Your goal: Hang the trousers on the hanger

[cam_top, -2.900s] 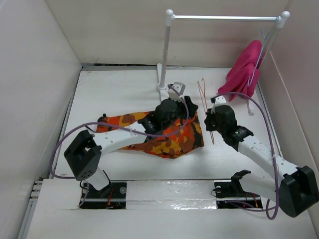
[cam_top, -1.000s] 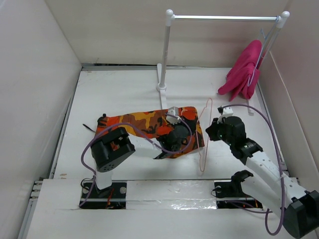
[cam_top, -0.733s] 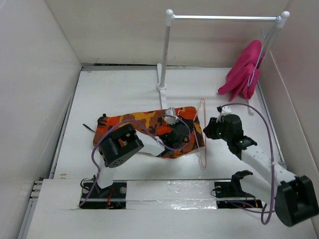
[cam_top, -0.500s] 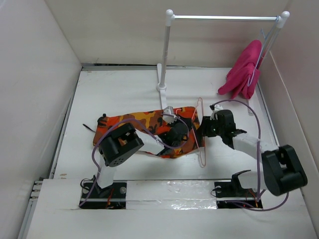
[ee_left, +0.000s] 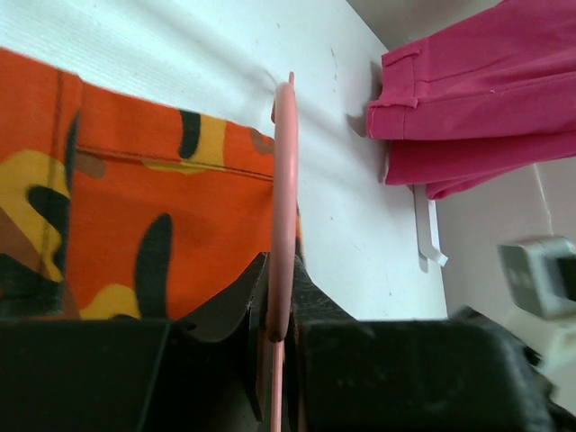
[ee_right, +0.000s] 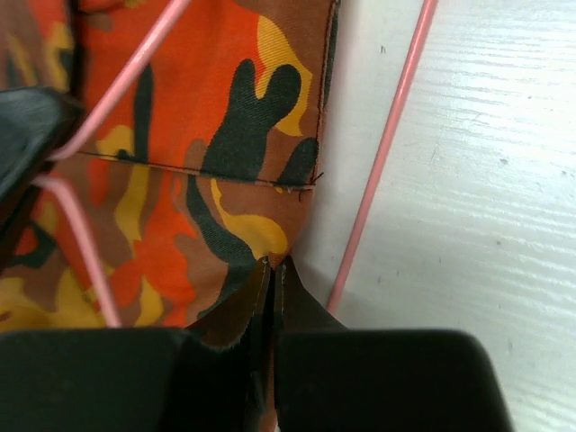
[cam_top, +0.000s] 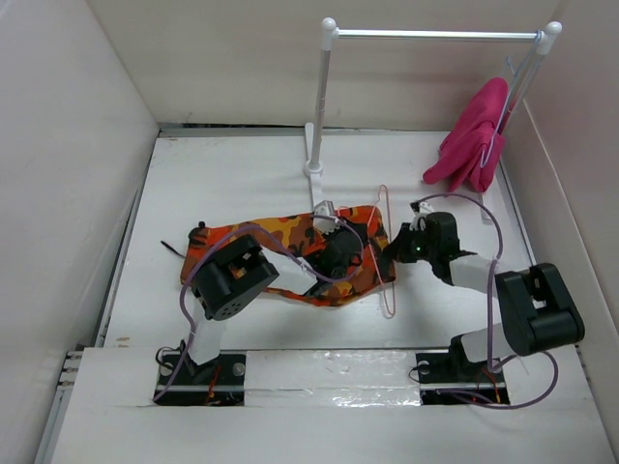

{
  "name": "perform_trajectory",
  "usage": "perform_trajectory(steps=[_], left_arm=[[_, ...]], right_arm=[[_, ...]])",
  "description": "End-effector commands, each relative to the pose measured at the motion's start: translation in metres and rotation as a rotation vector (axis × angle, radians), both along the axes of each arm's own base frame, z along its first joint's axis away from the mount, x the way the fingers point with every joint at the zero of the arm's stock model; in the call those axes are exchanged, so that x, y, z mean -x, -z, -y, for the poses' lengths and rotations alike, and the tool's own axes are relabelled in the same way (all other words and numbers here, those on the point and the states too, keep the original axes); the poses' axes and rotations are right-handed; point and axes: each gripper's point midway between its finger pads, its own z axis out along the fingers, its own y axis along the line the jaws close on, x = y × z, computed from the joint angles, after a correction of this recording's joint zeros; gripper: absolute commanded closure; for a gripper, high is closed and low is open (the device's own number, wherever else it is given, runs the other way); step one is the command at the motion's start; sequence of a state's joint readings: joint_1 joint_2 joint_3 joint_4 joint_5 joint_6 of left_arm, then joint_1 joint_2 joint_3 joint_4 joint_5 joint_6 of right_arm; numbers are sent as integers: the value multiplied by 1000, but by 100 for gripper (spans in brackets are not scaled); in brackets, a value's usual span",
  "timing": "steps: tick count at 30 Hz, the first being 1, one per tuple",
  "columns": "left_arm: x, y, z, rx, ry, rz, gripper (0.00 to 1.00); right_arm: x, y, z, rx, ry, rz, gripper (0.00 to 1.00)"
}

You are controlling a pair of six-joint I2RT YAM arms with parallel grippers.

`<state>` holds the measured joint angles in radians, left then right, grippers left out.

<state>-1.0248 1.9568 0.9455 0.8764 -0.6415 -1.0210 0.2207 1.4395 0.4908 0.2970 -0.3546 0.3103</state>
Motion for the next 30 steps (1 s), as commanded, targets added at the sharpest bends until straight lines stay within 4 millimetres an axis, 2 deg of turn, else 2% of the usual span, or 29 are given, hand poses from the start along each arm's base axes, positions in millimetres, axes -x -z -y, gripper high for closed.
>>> perform_trajectory(steps=[1,3,7,9,10,12,13,14,16,18,19,21,26,30], left_arm=[[-4,-20,-8,-4,-10,58,100],[-5,-21,-13,-38,-25,65,100],[-5,-34,-29,-68,-46,100,100],[-4,-35,-31,-93,-38,108,100],[-4,-36,-32,-96,-39,110,100],[0,-31,-41,-113,-49,107,100],[1,-35,-45,-107,-52,113,100],[6,-28,-52,-126,-50,106,100],[13,-31,-57,-147,-35,119,100],[22,-25,-67,-187,-32,116,100],[27,-31,-69,-196,-23,130,100],[35,-27,-78,-231,-14,131,100],[43,-31,-81,-332,37,156,100],[43,-39,-63,-363,114,193,100]], right_arm=[[-11,-34,20,-24,60,125,100],[-7,-50,42,-8,120,161,100],[10,-59,69,2,193,185,100],[17,-62,76,-5,223,186,100],[18,-73,80,-8,240,225,100],[21,-77,90,-9,277,240,100],[23,-77,95,-4,296,231,100],[23,-86,106,3,334,258,100],[27,-91,118,14,370,264,100],[25,-105,135,22,416,311,100],[27,-103,137,20,421,296,100],[26,-106,149,37,447,287,100],[24,-100,155,18,442,255,100],[23,-92,152,-2,430,239,100]])
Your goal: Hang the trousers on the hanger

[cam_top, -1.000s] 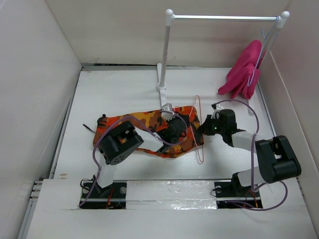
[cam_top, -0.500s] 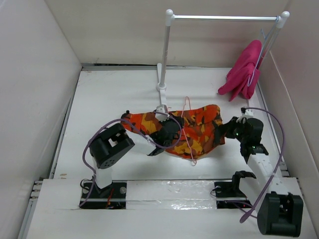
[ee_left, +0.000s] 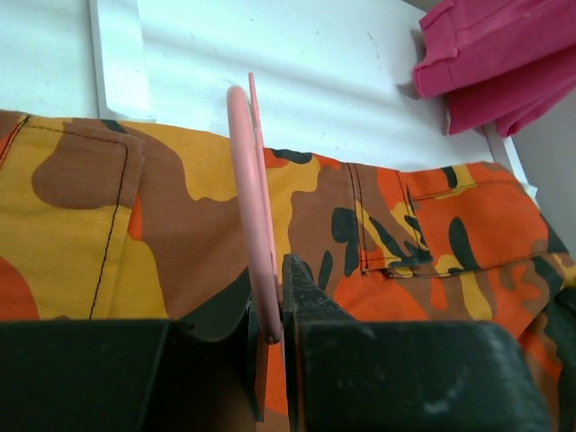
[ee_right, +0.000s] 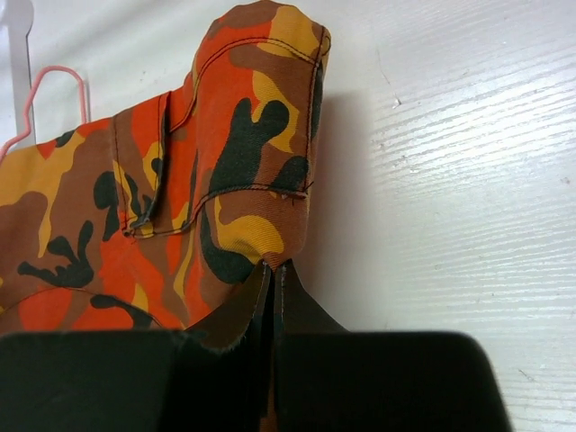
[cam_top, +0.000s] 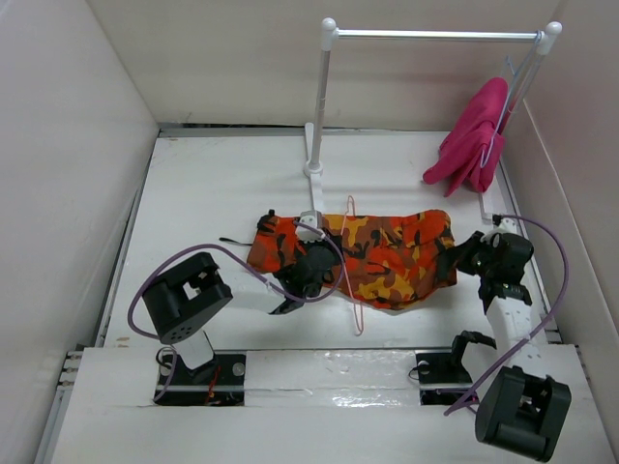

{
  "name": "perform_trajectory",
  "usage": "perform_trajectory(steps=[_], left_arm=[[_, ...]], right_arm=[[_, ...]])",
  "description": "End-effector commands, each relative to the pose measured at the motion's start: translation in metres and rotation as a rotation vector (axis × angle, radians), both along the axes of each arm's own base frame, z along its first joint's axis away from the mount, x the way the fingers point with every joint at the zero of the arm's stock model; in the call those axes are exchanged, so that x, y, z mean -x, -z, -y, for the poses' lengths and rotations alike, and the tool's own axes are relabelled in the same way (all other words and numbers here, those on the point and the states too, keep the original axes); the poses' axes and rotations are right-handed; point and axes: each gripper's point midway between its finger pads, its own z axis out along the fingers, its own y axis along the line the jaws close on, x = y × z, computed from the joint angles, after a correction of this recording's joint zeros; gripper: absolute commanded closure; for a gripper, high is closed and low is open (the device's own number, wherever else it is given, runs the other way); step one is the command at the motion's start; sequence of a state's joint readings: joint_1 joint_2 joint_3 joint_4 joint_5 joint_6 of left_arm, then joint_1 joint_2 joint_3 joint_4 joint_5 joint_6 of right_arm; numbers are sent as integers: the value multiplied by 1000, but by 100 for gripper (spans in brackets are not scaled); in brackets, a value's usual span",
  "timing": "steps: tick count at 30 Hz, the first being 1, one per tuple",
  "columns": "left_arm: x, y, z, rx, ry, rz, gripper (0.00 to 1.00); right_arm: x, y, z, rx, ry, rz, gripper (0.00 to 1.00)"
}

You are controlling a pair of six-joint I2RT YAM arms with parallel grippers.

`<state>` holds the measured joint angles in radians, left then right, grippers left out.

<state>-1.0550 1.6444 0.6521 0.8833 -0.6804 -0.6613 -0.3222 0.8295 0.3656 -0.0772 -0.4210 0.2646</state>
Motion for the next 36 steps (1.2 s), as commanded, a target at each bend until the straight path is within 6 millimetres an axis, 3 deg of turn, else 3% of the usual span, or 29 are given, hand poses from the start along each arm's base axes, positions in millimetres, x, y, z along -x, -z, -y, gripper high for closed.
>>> perform_trajectory(steps=[1,5,10,11,12,14,15,18,19,20,21,22,26,27,29,30,36], left_arm=[[-1,-20,12,-58,68,56,100],[1,-32,22,-27,106,64,100],[0,-53,20,20,89,79,100],[0,-57,21,32,90,85,100],[-1,-61,20,37,86,90,100],[4,-77,23,45,84,109,100],[2,-81,17,39,59,114,100],[17,-111,18,86,69,165,100],[22,-123,16,101,67,185,100],[29,-132,19,104,74,201,100],[30,-136,16,76,58,217,100],[32,-148,16,89,60,231,100],[36,-163,20,117,89,246,100],[36,-165,22,107,98,242,100],[35,-169,24,105,100,239,100],[36,-167,24,100,102,236,100],[36,-172,28,100,111,220,100]], right_arm=[[-19,-34,1,27,-37,129,100],[-22,-27,0,19,-54,109,100],[-26,-23,-8,20,-79,91,99],[-26,-24,-10,23,-87,91,94],[-27,-27,-11,35,-91,96,77],[-29,-41,-13,73,-85,97,60],[-29,-57,-14,108,-83,131,44],[-28,-104,-27,173,-78,194,23],[-21,-117,-33,179,-86,213,20],[-19,-136,-47,181,-115,251,19],[-14,-142,-58,154,-137,260,18],[-4,-150,-82,124,-212,295,18],[20,-155,-136,-65,-323,342,23],[33,-141,-162,-133,-386,303,24],[39,-142,-179,-175,-397,320,26],[53,-140,-199,-206,-455,303,30],[64,-140,-241,-264,-497,289,37]])
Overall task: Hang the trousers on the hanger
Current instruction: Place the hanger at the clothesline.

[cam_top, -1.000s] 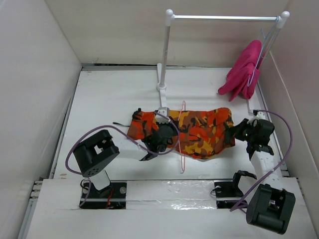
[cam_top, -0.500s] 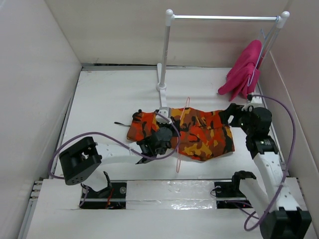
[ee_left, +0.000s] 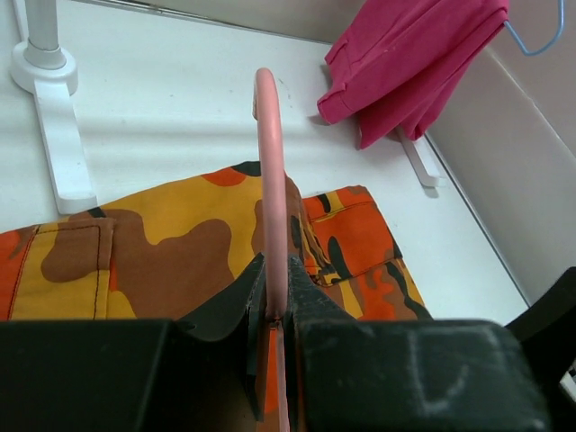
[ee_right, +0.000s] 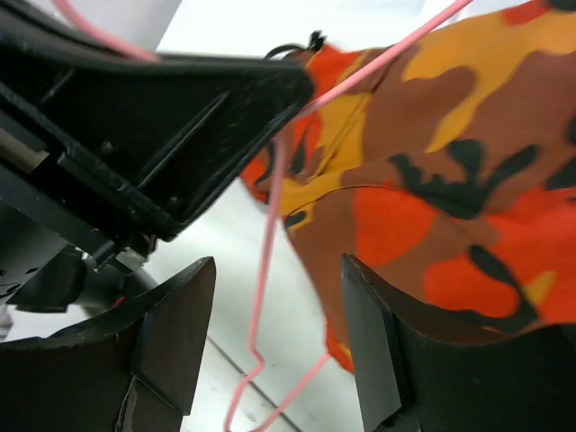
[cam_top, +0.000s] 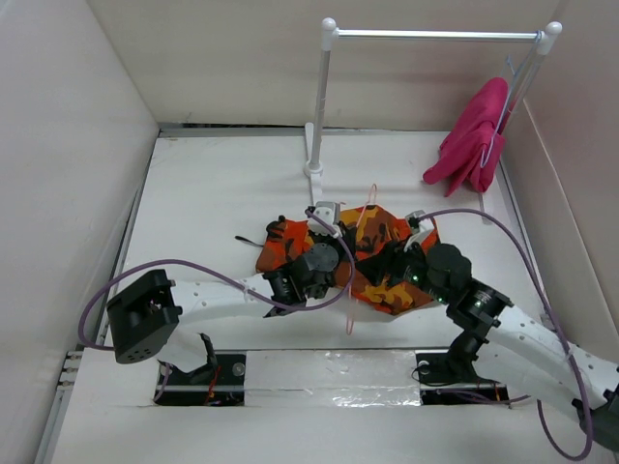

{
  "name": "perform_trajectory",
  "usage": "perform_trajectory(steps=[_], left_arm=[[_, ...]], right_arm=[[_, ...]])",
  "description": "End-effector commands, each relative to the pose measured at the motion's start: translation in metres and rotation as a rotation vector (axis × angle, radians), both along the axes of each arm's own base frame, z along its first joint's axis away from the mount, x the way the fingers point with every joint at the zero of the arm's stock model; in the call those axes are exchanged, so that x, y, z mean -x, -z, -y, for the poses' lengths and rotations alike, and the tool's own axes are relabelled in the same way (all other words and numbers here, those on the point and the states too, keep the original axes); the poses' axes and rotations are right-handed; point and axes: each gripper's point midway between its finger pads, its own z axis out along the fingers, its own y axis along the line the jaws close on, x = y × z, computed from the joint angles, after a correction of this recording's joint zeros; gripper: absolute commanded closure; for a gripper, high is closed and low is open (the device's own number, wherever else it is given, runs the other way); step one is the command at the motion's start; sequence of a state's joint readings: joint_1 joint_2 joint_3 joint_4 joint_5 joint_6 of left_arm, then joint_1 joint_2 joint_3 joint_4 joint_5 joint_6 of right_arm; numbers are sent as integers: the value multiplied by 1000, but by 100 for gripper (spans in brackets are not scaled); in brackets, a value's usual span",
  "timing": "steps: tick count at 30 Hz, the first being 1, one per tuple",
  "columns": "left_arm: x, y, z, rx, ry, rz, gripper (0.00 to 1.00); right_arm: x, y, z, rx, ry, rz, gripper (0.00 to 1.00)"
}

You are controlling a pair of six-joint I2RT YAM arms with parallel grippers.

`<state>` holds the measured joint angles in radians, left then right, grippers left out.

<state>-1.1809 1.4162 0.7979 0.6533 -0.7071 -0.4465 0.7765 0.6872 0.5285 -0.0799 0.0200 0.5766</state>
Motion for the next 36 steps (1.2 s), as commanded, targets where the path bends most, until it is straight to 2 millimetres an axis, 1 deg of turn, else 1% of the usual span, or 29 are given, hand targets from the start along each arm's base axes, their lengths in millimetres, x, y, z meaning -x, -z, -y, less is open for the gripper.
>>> perform_trajectory(steps=[1,2,4,5,6,7,8,9,11,12,13,15,17,19,20,21,22,23,24,25,26,27,28,30,31,32,33,34,36], left_arm=[[-1,-70,5,183,9,62,100],[-1,-70,5,184,9,62,100],[1,-72,7,191,21,59,100],[1,-75,8,194,23,60,100],[0,-73,8,184,21,51,100],[1,-76,8,188,23,50,100],[2,-75,7,191,27,47,100],[3,-78,6,201,32,49,100],[4,-84,5,212,34,55,100],[3,-83,5,197,30,51,100],[3,-84,5,191,29,50,100],[4,-88,7,191,42,49,100],[7,-97,8,207,63,57,100],[3,-107,9,208,109,55,100],[7,-123,13,230,138,62,100],[7,-126,14,215,160,59,100],[9,-135,12,220,166,67,100],[10,-149,11,236,170,84,99],[11,-156,9,239,178,95,94],[13,-166,6,249,179,110,83],[14,-184,4,270,181,132,77],[15,-189,1,257,181,141,69],[13,-201,-6,269,172,158,56],[15,-223,-15,303,172,197,49],[17,-237,-26,329,171,221,44],[18,-248,-32,348,173,238,42],[17,-256,-39,360,174,253,41],[20,-268,-52,383,166,273,39],[21,-277,-66,401,154,289,38]], right_arm=[[-10,-24,-21,-116,46,30,37],[-11,-19,-26,-108,38,23,37],[-14,-11,-35,-93,31,4,43],[-13,-11,-39,-97,20,3,46],[-14,-11,-42,-99,18,0,51],[-16,-12,-44,-107,20,3,53],[-19,-6,-45,-95,30,-8,54],[-19,-6,-46,-99,28,-13,61],[-17,-6,-50,-108,16,-15,68],[-17,-6,-50,-118,23,-21,80],[-15,-6,-51,-125,22,-22,88],[-14,-13,-50,-159,26,-21,100],[-14,-26,-52,-212,24,-4,100],[-12,-47,-52,-278,17,15,100],[-10,-54,-53,-297,6,19,100],[-12,-62,-52,-321,10,17,100],[-13,-73,-51,-348,3,30,100],[-12,-89,-51,-382,-15,46,100],[-10,-98,-52,-417,-25,41,100],[-10,-111,-50,-451,-26,56,100],[-10,-128,-48,-488,-31,69,100],[-11,-136,-47,-515,-32,68,100],[-9,-147,-47,-543,-45,77,100],[-12,-168,-44,-585,-64,93,100],[-13,-178,-44,-617,-76,101,100],[-13,-183,-46,-623,-99,100,100],[-18,-202,-40,-645,-94,129,100],[-21,-208,-39,-651,-92,134,100],[-27,-216,-41,-648,-110,135,100]])
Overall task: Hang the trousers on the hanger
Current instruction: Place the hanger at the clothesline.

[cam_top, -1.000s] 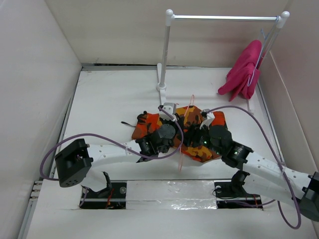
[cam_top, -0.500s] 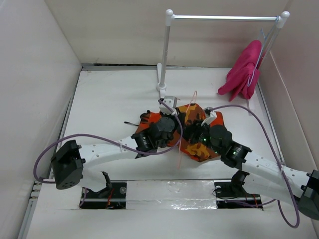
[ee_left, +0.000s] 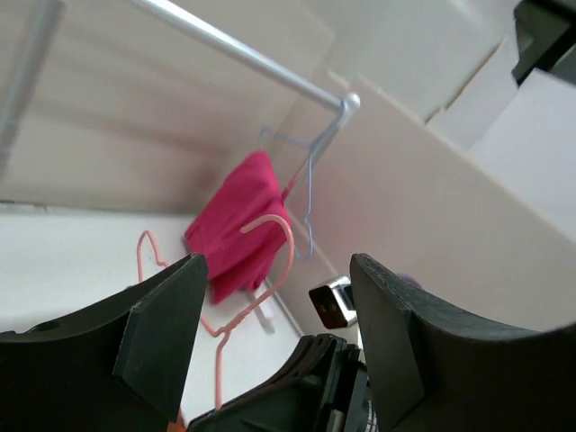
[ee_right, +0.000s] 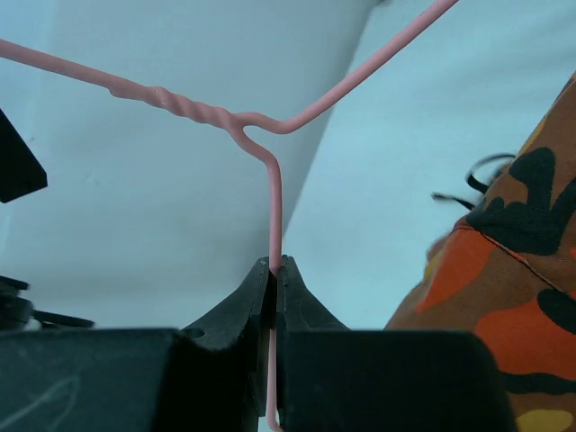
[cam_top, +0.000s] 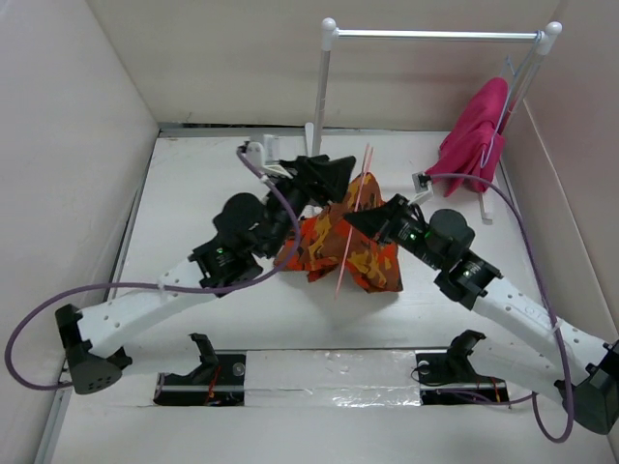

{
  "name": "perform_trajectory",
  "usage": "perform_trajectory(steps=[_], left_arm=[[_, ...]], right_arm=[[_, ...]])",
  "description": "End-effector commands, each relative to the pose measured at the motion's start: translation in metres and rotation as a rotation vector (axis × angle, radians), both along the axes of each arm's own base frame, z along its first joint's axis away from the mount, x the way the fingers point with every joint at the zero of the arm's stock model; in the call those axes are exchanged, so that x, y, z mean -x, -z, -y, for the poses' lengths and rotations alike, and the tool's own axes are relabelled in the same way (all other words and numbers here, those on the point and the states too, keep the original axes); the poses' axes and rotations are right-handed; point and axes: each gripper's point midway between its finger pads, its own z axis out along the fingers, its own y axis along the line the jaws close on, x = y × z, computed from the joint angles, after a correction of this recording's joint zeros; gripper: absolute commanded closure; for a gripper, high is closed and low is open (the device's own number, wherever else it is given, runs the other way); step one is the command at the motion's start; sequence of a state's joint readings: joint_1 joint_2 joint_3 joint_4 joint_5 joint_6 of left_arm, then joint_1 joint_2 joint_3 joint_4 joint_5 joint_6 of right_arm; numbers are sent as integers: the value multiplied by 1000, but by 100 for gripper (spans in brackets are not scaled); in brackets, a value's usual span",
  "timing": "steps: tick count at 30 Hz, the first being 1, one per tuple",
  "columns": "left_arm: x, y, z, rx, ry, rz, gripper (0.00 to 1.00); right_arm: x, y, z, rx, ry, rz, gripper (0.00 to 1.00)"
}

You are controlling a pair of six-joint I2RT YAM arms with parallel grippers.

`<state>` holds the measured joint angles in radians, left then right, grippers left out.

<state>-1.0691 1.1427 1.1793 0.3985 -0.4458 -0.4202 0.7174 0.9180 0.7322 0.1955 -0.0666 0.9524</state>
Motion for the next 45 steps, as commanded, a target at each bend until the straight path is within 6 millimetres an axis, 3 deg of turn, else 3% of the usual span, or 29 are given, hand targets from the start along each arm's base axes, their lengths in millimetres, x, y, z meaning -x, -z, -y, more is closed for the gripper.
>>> perform_trajectory(steps=[1,2,4,5,6,7,8,9,10,11,12,14,15,16,17,18,20,21,23,24,25,26,28,29,32,33,42,44,45], left_arm=[[11,-52,-42,110,-21,95,38],[9,-42,-47,103,-34,84,38],[11,-44,-71,142,-66,92,38],[11,-39,-75,143,-69,85,38],[10,-20,-73,123,-62,56,38],[15,-19,-80,136,-59,57,39],[15,-8,-80,126,-60,43,39],[13,15,-77,103,-60,12,40],[13,24,-78,99,-62,3,43],[8,49,-76,63,-81,-30,46],[6,63,-75,39,-91,-49,46],[1,87,-77,8,-111,-88,46],[1,110,-76,-25,-113,-117,46],[3,116,-78,-21,-109,-121,47],[4,138,-78,-51,-104,-138,47],[5,144,-78,-49,-100,-135,47],[6,160,-82,-75,-105,-142,47],[6,179,-85,-109,-122,-166,47],[6,192,-89,-131,-136,-178,47],[6,201,-92,-146,-146,-183,47],[6,204,-93,-148,-151,-180,47],[5,205,-94,-152,-157,-176,47],[5,211,-96,-160,-166,-171,47],[5,213,-97,-163,-167,-167,47],[5,218,-97,-177,-169,-151,47],[4,219,-98,-182,-171,-150,47],[6,224,-91,-202,-139,-148,47],[6,224,-90,-202,-133,-146,47],[6,225,-90,-204,-133,-146,46]], right_arm=[[8,-123,9,-232,-53,261,100],[8,-127,8,-236,-71,270,100],[-2,-142,16,-242,-54,291,100],[-4,-146,18,-241,-59,296,100],[-8,-151,22,-237,-47,302,100],[-19,-149,23,-218,-32,287,100],[-28,-164,34,-216,1,312,100],[-32,-167,36,-199,-4,320,100],[-47,-160,34,-168,0,298,100],[-60,-167,37,-134,-4,308,100],[-59,-181,43,-142,4,339,100],[-84,-171,45,-67,44,307,100],[-92,-189,55,-54,80,337,100],[-102,-183,58,-18,97,317,100],[-119,-173,57,5,91,291,100],[-123,-187,60,3,92,315,100],[-145,-184,71,31,112,301,100],[-162,-173,69,48,98,275,100],[-176,-186,78,65,106,293,100],[-195,-170,75,80,86,248,100],[-200,-166,73,89,76,226,100],[-207,-184,84,89,99,260,100],[-226,-172,87,102,104,219,100],[-231,-180,93,97,115,233,100],[-246,-171,96,89,112,210,100],[-250,-177,101,89,124,221,100],[-270,-131,103,114,118,157,100],[-271,-113,102,112,116,142,89],[-270,-109,102,113,112,136,75]])
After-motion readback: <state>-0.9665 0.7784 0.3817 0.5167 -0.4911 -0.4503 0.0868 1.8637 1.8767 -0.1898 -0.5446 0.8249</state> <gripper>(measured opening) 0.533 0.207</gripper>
